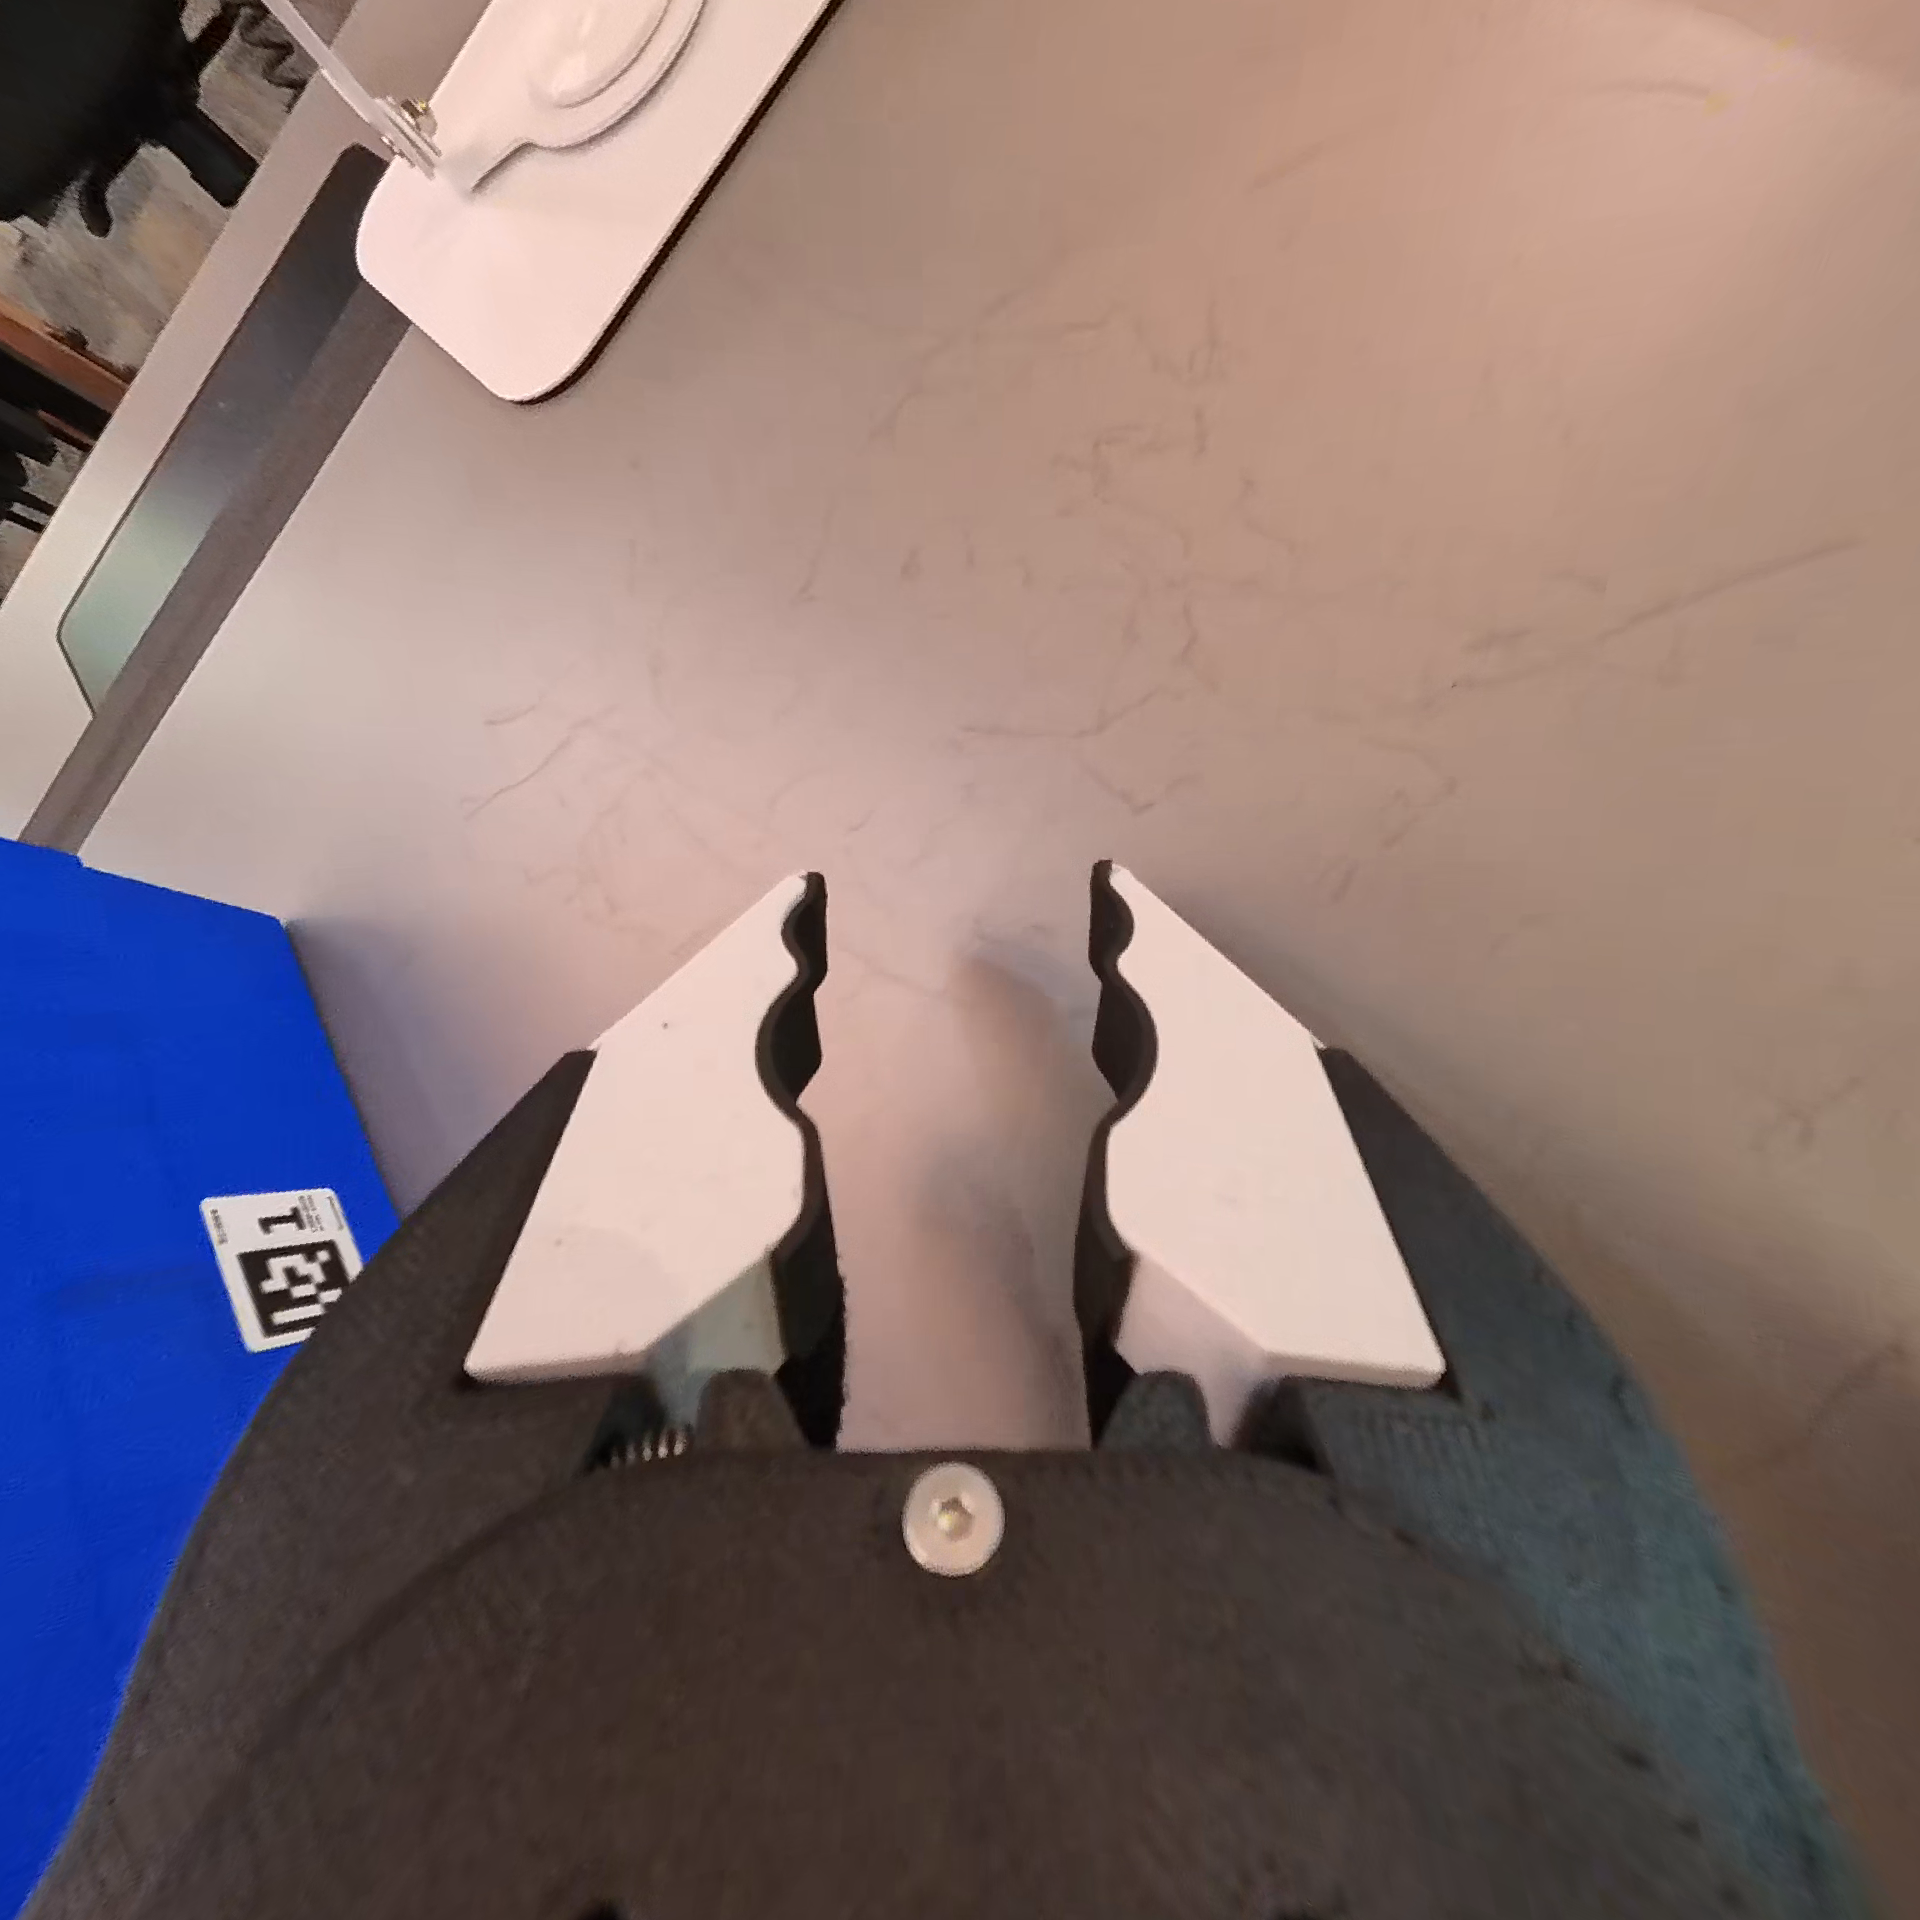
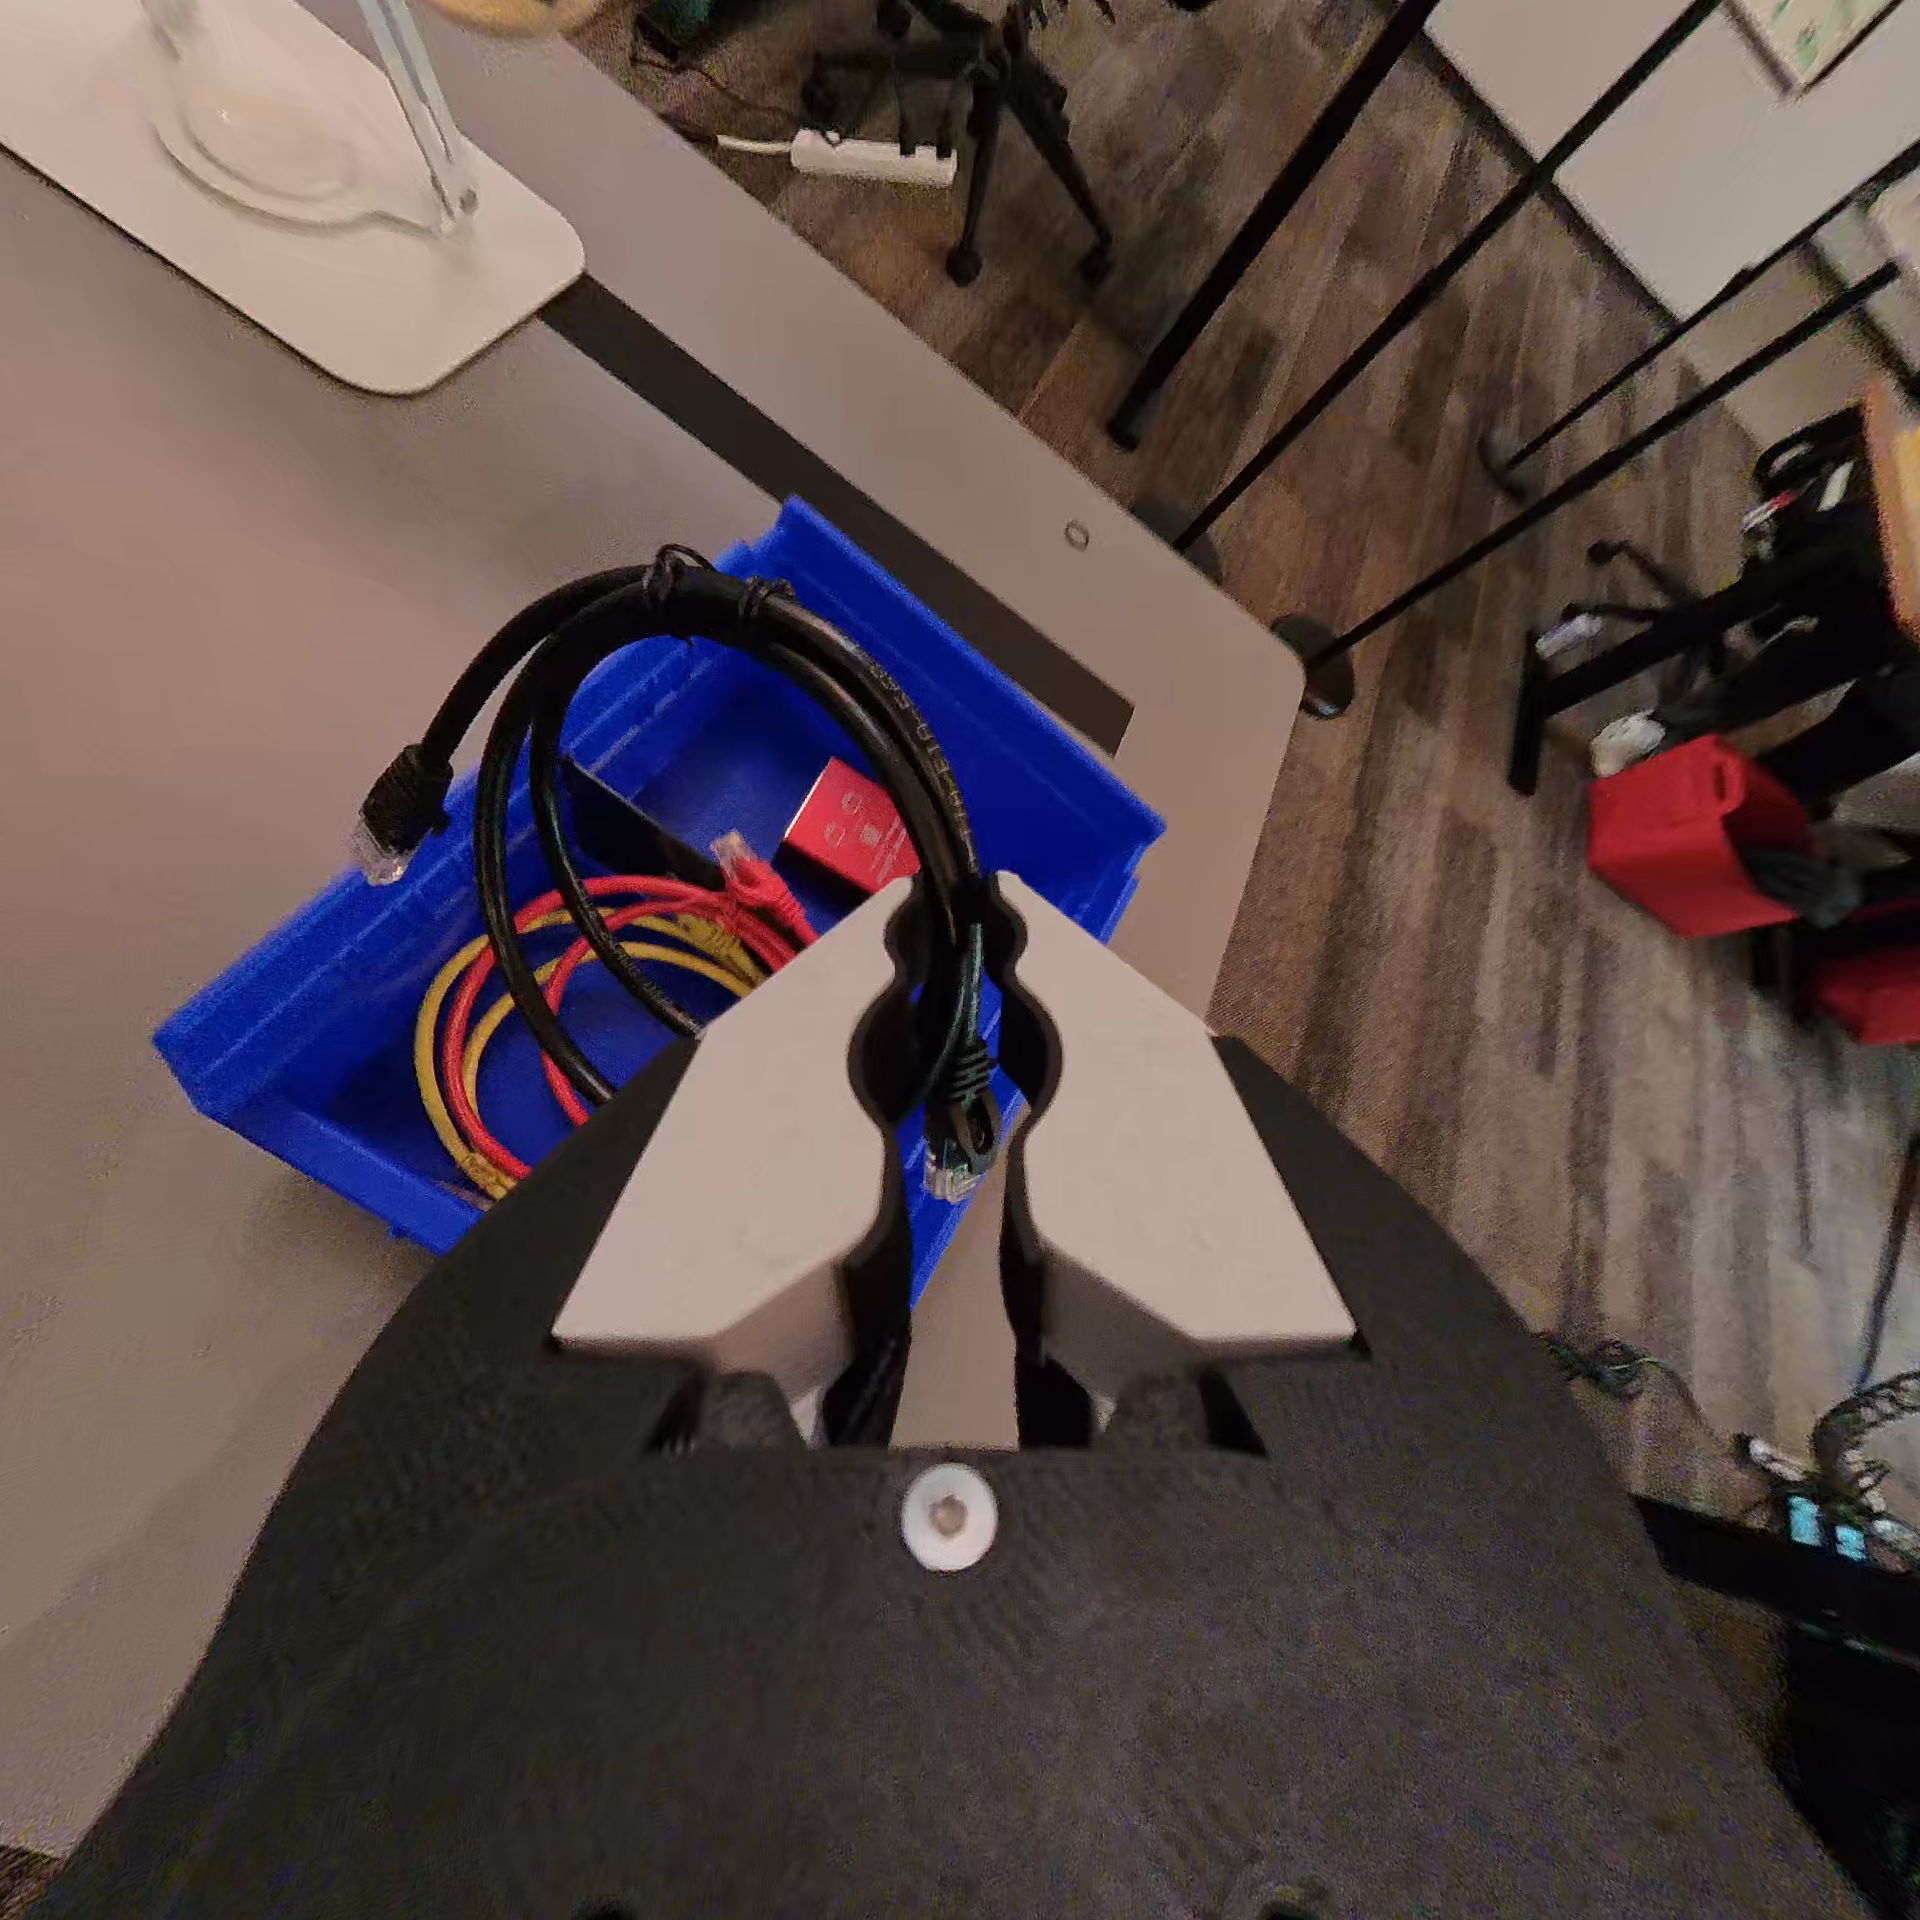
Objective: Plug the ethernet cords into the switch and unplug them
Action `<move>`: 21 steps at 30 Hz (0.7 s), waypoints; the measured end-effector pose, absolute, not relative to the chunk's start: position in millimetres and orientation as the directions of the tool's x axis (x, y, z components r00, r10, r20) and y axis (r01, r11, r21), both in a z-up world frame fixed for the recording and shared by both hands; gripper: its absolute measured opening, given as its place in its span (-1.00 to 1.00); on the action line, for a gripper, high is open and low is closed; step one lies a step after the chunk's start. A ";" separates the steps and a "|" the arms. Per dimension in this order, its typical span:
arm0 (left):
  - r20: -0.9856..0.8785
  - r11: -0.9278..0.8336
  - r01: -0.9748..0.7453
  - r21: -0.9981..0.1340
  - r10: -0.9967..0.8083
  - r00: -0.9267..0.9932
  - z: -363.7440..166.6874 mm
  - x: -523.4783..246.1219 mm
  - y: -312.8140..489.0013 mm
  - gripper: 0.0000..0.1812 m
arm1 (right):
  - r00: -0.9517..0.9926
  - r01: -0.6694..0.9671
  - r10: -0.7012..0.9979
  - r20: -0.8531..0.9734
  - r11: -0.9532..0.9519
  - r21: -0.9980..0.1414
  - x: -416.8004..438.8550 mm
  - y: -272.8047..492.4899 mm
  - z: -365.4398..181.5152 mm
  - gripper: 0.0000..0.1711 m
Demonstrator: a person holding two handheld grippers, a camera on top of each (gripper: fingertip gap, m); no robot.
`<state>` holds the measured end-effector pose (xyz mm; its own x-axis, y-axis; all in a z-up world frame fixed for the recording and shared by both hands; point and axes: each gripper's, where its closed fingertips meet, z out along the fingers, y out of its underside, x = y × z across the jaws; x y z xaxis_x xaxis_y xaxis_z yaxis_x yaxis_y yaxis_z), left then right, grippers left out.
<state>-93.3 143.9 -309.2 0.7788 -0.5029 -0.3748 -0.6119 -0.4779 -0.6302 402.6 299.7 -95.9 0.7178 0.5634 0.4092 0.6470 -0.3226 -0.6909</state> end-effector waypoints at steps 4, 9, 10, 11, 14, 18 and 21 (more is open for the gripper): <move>-0.374 -0.482 -0.612 -0.627 -0.503 0.779 -311.3 -94.2 144.0 -0.47 | 0.745 0.627 0.552 0.374 -0.388 -0.675 415.6 304.9 -150.6 -0.91; -0.374 -0.486 -0.612 -0.624 -0.502 0.780 -312.6 -96.1 143.8 -0.47 | 0.746 0.652 0.560 0.359 -0.506 -0.565 423.7 300.1 -233.5 -0.66; -0.374 -0.485 -0.611 -0.626 -0.501 0.781 -312.0 -96.6 143.9 -0.47 | 0.752 0.646 0.562 0.344 -0.522 -0.557 423.0 297.7 -241.0 -0.47; -0.374 -0.485 -0.610 -0.627 -0.499 0.782 -311.3 -97.4 143.8 -0.47 | 0.755 0.639 0.567 0.329 -0.524 -0.562 421.0 294.8 -243.0 -0.34; -0.373 -0.485 -0.605 -0.631 -0.495 0.785 -309.7 -99.3 144.1 -0.47 | 0.768 0.626 0.527 0.364 -0.496 -0.602 426.1 292.7 -222.3 -0.34; -0.387 -0.449 -0.610 -0.653 -0.494 0.779 -298.2 -95.2 144.6 -0.46 | 0.826 0.553 0.435 0.357 -0.506 -0.662 451.5 295.6 -194.5 -0.25; -0.442 -0.381 -0.623 -0.683 -0.464 0.768 -269.2 -96.5 146.0 -0.44 | 0.874 0.478 0.393 0.287 -0.586 -0.654 473.8 295.0 -207.4 -0.04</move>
<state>-96.5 146.0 -269.2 0.7677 -0.4641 -0.4419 -0.6234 -0.3814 -0.6826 473.8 295.0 -207.4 0.8737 0.3926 0.2871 0.4783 -0.5862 -0.6539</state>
